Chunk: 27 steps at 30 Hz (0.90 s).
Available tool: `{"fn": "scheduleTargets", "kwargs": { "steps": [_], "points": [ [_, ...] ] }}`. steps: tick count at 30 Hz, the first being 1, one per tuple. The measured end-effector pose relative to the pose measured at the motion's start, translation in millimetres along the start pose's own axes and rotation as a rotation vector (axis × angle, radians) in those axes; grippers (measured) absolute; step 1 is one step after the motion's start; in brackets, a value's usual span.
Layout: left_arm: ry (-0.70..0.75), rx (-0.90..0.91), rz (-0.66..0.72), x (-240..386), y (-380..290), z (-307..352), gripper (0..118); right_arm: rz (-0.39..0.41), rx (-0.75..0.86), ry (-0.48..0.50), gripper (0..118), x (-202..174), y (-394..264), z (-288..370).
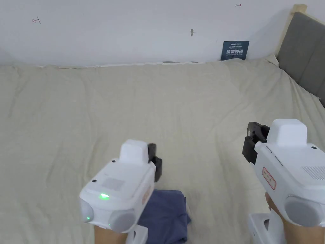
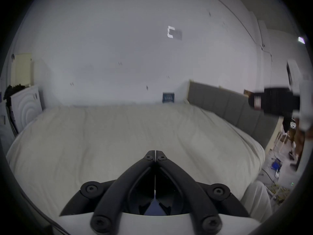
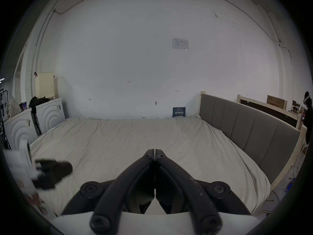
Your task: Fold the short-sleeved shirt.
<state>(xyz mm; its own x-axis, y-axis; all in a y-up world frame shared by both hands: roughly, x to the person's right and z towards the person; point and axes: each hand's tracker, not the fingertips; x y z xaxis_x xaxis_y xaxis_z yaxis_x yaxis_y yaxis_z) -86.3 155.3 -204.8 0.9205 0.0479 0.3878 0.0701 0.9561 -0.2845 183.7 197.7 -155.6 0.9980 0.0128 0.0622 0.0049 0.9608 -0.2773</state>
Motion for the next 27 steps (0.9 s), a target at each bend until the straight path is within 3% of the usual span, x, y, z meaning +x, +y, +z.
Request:
{"fn": "scheduleTargets", "kwargs": {
  "steps": [6,13,27],
  "points": [
    [0.129,0.156,-0.035,-41,42,29,0,0.032,0.071,0.003,2,-15,13,11],
    [0.287,0.208,-0.060,-92,51,49,0,0.064,0.130,-0.008,2,-28,19,19],
    [0.366,0.207,0.000,-126,41,66,0,0.075,0.132,0.025,2,-43,16,13]
  ]
}}
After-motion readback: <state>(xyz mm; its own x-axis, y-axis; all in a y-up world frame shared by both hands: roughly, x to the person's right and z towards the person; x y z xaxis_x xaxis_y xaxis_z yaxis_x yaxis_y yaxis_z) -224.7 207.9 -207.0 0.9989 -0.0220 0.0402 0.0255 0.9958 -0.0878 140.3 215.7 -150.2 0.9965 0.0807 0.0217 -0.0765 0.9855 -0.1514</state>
